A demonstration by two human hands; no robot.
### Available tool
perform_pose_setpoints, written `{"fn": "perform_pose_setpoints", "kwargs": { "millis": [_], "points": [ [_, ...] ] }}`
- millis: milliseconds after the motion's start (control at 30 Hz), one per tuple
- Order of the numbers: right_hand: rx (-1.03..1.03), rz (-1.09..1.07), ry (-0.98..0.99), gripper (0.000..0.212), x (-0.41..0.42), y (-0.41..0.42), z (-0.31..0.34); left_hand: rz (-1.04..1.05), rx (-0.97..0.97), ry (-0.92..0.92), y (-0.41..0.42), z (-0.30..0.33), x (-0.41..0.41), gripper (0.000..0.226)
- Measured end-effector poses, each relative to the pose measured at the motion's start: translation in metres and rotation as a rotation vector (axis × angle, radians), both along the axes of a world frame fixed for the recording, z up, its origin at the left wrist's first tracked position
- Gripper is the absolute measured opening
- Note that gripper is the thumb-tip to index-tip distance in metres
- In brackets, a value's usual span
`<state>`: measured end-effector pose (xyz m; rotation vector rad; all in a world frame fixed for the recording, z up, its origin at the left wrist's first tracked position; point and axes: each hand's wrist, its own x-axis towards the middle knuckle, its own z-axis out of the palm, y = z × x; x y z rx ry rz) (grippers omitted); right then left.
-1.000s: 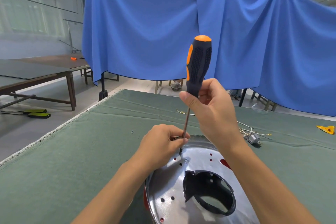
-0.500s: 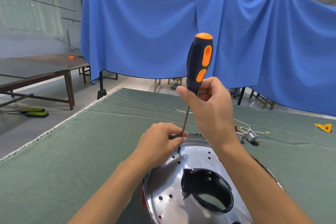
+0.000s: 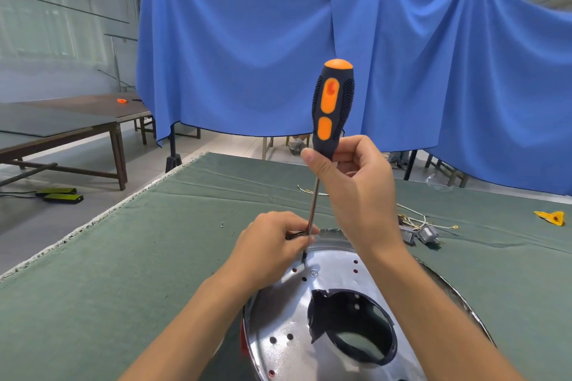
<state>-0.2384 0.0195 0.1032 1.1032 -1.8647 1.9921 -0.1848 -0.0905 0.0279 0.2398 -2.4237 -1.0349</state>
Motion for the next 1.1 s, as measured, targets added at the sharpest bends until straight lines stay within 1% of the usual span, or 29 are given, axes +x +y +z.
{"fn": "perform_pose_setpoints", "kwargs": {
  "millis": [133,167,267,333,433,633,867,967,1100],
  "points": [
    [0.077,0.058,0.064,0.005,0.000,0.002,-0.003,-0.009,0.005,0.002,0.000,0.000,0.000,0.017],
    [0.075,0.055,0.055,0.005,-0.001,0.001,-0.004,-0.010,-0.001,0.004,0.000,0.000,0.001,0.017],
    [0.067,-0.033,0.029,0.017,-0.004,-0.004,-0.004,-0.008,-0.046,0.007,0.001,0.001,0.000,0.016],
    [0.046,-0.057,0.009,0.020,-0.004,-0.007,-0.005,-0.005,-0.066,-0.001,0.001,0.002,-0.001,0.017],
    [0.021,-0.041,-0.022,0.016,-0.002,-0.007,-0.006,0.000,-0.087,-0.013,0.002,0.003,-0.001,0.018],
    [0.024,-0.083,0.044,0.012,-0.003,-0.004,-0.001,0.011,-0.130,-0.031,0.001,0.004,-0.001,0.023],
    [-0.001,-0.161,0.120,0.015,-0.003,-0.010,-0.002,0.038,-0.157,-0.028,0.005,0.006,0.000,0.023],
    [0.000,-0.179,0.117,0.015,-0.008,-0.010,-0.004,0.025,-0.182,-0.048,0.008,0.008,-0.002,0.022],
    [-0.010,-0.153,0.089,0.013,-0.011,-0.013,-0.004,0.012,-0.217,-0.084,0.008,0.008,-0.004,0.027]
  ]
}}
